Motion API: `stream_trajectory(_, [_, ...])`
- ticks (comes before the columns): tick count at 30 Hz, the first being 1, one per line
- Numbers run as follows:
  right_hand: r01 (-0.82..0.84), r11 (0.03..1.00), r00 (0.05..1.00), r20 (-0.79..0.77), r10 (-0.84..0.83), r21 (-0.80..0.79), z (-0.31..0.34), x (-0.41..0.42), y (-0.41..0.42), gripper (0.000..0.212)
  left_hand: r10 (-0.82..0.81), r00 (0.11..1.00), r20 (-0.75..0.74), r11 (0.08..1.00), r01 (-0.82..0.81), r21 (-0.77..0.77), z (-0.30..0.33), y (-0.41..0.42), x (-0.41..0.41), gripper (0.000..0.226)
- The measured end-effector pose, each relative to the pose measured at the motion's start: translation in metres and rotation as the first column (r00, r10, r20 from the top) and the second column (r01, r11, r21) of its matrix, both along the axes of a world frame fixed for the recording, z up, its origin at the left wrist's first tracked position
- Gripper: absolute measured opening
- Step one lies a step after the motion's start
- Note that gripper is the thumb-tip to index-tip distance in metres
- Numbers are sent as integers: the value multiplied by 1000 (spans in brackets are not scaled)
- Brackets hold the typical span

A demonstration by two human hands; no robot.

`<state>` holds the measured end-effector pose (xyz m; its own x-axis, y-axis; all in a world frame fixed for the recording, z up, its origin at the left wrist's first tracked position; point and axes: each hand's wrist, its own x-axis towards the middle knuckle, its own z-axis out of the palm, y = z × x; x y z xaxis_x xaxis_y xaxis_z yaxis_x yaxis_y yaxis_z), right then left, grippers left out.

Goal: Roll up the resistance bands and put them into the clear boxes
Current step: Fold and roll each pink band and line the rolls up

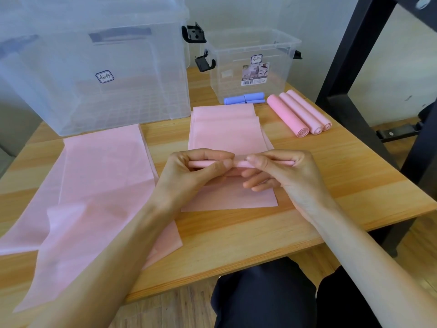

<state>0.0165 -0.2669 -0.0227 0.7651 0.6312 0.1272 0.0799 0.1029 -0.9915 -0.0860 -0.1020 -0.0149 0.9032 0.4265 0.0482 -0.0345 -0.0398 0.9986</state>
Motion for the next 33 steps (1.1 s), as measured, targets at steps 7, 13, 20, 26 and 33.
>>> stream_trajectory(7, [3, 1000, 1000, -11, -3, 16, -2, 0, 0, 16, 15, 999, -34, 1000, -15, 11, -2, -1, 0, 16])
stream_trajectory(13, [7, 1000, 999, -40, -7, 16, -1, 0, 0, 19, 27, 999, -28, 1000, -26, 17, 0, -1, 0, 13])
stream_trajectory(20, [33, 999, 999, -21, -33, -4, -2, 1, 0, 16, 35, 999, -21, 999, -34, 36, 0, -1, -1, 15])
stream_trajectory(26, [-16, 1000, 999, -31, 16, 3, 0, 0, 1, 21, 15, 1000, -25, 1000, -16, -21, 1, 1, -2, 17])
stream_trajectory(33, [-9, 1000, 1000, -11, 9, -7, 1, 0, 1, 19, 12, 1000, -25, 1000, -12, -3, 1, 1, -1, 16])
